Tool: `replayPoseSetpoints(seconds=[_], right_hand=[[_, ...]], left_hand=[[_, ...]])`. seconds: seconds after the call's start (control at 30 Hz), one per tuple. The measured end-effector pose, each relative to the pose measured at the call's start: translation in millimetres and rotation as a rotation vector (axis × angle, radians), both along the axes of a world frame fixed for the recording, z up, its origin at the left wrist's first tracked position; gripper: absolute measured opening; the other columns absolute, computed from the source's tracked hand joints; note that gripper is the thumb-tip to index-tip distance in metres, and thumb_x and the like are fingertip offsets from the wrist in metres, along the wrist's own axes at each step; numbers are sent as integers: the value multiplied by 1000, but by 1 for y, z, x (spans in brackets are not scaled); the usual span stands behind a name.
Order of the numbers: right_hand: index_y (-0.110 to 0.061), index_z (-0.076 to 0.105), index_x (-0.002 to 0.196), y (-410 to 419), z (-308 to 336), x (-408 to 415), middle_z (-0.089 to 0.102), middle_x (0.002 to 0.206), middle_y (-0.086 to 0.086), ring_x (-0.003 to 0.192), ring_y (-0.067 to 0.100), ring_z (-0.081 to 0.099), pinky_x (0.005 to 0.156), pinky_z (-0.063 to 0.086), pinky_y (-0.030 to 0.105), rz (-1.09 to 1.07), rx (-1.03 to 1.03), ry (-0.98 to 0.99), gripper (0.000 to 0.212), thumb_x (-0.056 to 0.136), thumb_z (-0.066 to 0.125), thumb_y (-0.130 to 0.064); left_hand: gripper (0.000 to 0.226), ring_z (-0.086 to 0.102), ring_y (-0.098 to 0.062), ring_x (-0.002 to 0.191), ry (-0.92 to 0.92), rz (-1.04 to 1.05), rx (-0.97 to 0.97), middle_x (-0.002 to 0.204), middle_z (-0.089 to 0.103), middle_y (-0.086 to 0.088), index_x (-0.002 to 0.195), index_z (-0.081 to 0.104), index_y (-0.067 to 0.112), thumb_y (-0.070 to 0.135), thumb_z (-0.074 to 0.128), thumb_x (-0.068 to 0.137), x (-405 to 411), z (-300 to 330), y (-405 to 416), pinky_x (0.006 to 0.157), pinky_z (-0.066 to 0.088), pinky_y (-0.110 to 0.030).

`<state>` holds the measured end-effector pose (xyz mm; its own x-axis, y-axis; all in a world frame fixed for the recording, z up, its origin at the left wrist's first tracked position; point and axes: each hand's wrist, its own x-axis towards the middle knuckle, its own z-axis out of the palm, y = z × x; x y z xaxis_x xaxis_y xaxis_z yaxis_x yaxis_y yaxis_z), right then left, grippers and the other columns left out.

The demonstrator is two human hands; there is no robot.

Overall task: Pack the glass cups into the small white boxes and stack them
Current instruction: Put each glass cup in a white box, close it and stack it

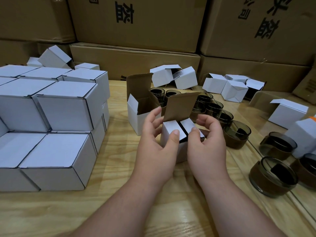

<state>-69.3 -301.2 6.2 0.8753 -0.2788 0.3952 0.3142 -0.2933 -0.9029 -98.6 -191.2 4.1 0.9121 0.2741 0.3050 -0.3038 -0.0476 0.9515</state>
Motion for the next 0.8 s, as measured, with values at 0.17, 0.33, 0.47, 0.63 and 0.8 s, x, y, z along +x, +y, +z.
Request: replayPoseSetpoints(seconds=[0.17,0.33,0.47,0.63,0.8], right_hand=[[-44,54,111,0,0,-1,62,112,-18,99,-3,61,72,47,18,26,33,25,29,98,57,-19],[-36,58,111,0,1,-1,65,106,-16,95,-5,61,71,46,10,11,39,15,28,95,60,-14],[-34,58,115,-1,1,-3,67,109,-14,96,2,64,80,53,27,12,68,26,30,93,61,-13],[-36,59,113,0,2,-4,68,107,-12,94,2,65,78,52,27,34,81,22,30,90,61,-16],[-38,59,111,1,3,-4,68,106,-14,93,0,65,73,50,22,23,78,19,32,81,54,-29]], left_hand=[[75,54,4,125,-65,9,37,129,59,24,128,37,72,12,69,96,-1,2,0,83,50,-12],[40,59,0,115,-143,27,112,125,59,12,115,68,43,10,71,94,-2,3,-1,71,47,-10],[26,59,-3,118,-122,-18,76,127,58,11,108,72,39,24,80,89,-3,2,-2,78,52,-18],[42,58,-2,122,-125,-18,55,127,57,16,110,69,38,52,77,71,-8,6,-2,83,50,-14],[27,58,-1,119,-116,20,40,124,59,16,104,68,40,42,74,78,-7,7,-4,77,46,-11]])
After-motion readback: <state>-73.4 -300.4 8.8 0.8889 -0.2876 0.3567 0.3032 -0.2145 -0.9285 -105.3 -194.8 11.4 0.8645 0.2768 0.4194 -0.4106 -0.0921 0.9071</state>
